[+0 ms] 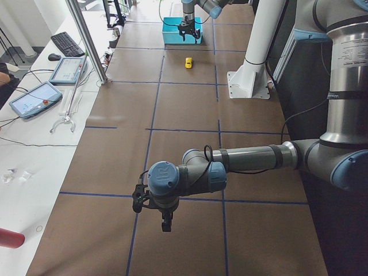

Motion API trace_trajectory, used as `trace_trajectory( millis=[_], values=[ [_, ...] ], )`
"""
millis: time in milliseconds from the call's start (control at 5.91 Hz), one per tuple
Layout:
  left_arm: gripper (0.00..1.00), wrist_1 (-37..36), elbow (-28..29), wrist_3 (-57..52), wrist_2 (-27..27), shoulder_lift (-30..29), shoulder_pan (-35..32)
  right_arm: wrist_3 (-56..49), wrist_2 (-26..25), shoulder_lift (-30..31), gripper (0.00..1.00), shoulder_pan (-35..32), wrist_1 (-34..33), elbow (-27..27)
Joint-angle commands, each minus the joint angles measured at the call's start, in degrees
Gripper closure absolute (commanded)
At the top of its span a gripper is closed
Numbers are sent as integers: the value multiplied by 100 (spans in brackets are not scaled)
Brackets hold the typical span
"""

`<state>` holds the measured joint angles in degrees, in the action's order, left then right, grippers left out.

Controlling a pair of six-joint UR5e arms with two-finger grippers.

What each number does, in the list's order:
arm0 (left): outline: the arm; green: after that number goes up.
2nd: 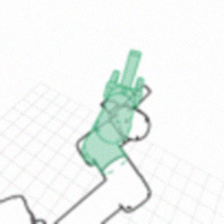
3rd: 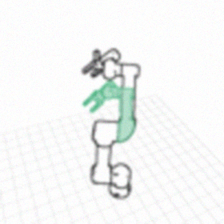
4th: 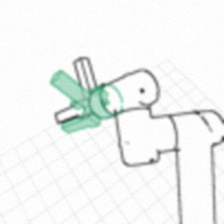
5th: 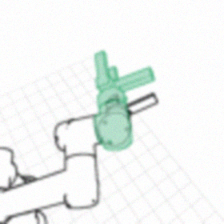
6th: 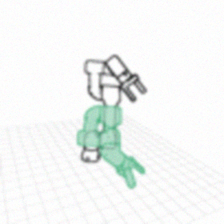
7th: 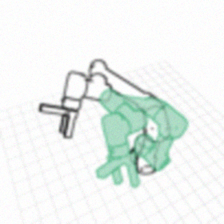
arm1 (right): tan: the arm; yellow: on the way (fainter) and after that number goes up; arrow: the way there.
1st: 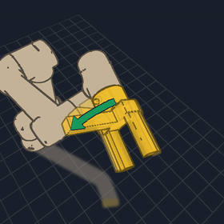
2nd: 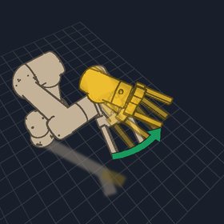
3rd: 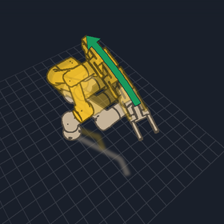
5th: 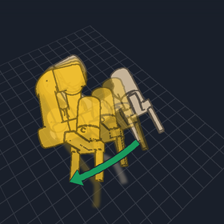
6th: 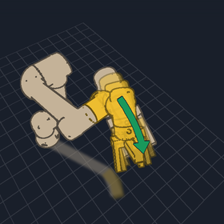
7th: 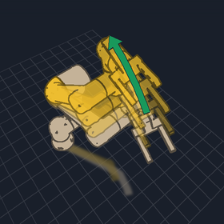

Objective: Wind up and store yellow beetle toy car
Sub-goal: 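Lower the right gripper and close it around the yellow car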

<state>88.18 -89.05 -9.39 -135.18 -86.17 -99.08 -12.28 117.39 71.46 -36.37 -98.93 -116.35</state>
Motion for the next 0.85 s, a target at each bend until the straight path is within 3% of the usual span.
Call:
trace_trajectory(
  millis=[0,169,507,677],
  values=[
    [0,180,185,7,0,-40,-6,-746,-337,-18,0,454,233,216],
    [0,173,439,-36,0,-266,-6,-820,-444,8,0,455,529,314],
    [0,182,459,-37,-9,-330,-6,-1047,-612,-10,0,525,1572,1031],
    [0,182,459,-37,-9,-356,-6,-1040,-621,-44,0,560,1674,1131]
  ],
)
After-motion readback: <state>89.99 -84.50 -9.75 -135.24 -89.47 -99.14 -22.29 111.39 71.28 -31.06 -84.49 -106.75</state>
